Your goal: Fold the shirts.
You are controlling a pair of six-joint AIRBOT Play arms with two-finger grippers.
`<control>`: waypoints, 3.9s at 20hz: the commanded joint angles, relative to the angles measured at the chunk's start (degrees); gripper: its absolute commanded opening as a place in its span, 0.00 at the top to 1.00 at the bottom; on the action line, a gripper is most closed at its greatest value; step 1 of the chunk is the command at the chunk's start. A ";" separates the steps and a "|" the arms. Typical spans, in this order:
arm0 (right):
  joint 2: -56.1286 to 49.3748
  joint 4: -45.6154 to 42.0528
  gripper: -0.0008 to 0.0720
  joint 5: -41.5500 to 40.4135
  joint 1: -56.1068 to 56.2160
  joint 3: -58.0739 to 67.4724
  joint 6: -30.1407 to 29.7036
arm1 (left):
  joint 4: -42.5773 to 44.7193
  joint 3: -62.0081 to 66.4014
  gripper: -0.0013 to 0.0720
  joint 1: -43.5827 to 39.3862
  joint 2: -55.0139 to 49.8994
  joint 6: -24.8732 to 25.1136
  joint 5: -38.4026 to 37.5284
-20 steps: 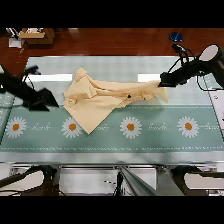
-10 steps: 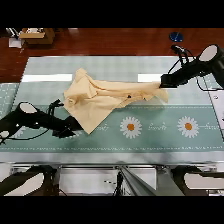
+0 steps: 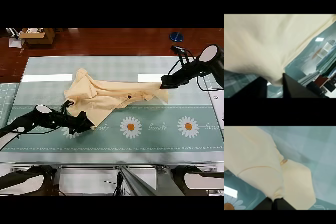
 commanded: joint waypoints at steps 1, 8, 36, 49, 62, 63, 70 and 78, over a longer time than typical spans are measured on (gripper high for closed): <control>0.00 -0.02 0.95 0.90 0.02 0.00 0.04 | -1.70 0.87 0.87 -0.17 -1.49 0.02 8.98; 5.25 -0.07 0.95 1.99 0.00 1.25 -0.31 | -1.79 16.61 0.95 4.76 10.84 11.50 -7.26; 41.18 -26.77 0.95 20.31 0.02 32.30 7.45 | 15.50 80.39 0.95 33.59 44.72 -9.46 -43.08; -8.31 -4.37 0.95 1.09 0.02 31.43 7.04 | 12.61 33.53 0.95 30.36 18.08 6.08 -13.81; -17.81 -2.43 0.51 -7.91 -1.11 31.56 6.80 | 3.89 34.88 0.50 26.99 -3.76 11.87 -0.96; -15.98 -4.81 0.48 -4.46 -2.05 31.56 3.87 | 3.91 36.94 0.43 29.51 -3.52 11.87 -5.20; -4.59 -15.10 0.52 19.65 -14.93 25.42 5.46 | 33.00 36.48 0.43 41.44 1.99 3.37 -37.68; 3.67 1.95 0.36 16.44 -25.92 -0.68 1.03 | 29.97 4.57 0.15 40.59 9.27 5.84 -29.64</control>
